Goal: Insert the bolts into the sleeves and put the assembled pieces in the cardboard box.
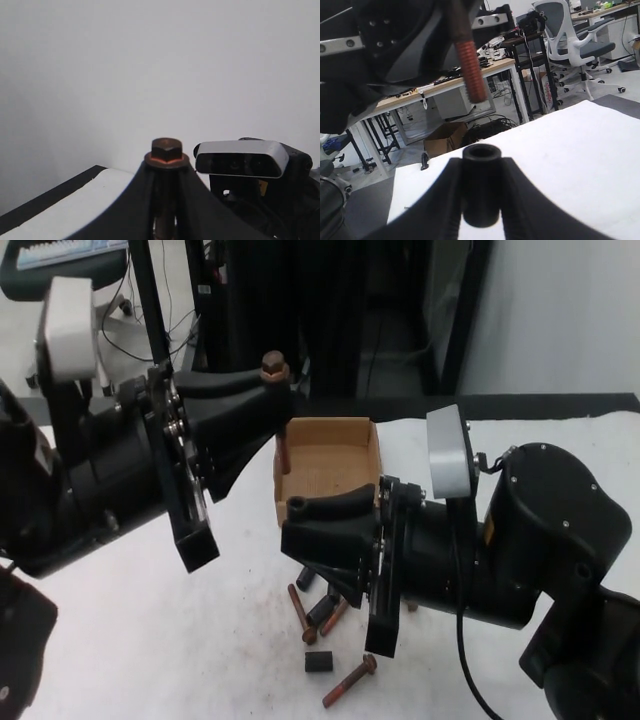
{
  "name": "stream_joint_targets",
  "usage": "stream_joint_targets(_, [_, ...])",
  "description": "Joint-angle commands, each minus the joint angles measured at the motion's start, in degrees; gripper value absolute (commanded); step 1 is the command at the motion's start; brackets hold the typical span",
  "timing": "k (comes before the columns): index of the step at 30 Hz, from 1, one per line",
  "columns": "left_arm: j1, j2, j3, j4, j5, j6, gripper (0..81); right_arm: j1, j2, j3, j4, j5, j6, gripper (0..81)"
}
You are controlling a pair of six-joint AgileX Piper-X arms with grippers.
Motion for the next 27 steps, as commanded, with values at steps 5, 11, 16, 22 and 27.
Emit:
stream_joint_targets(5, [-0.3,0.3,-0.8,0.3,1.4,0.3,0.3,0.1,-0.2,0.0,-0.8,-3.0,0.1,0.8])
stream_joint_targets(11, [-0.3,0.3,-0.8,0.2,1.4,-2.3,0.3,0.1,-0.2,0.0,-0.8,-2.9,0.1,0.8])
stream_joint_targets(16, [-1.1,0.3,-0.8,0.2,1.6,-2.8,0.3,0.1,-0.2,0.0,-0.8,-2.7,0.1,0.8])
stream_joint_targets(22, [-2.4,0.3,-0.8,0.2,2.5,-2.8,0.3,0.0,-0.2,0.0,-0.8,-2.7,-0.5,0.8])
stream_joint_targets(27, [-2.4,0.3,-0.8,0.2,2.5,-2.6,0.3,-0.6,-0.2,0.0,-0.6,-3.0,-0.6,0.8])
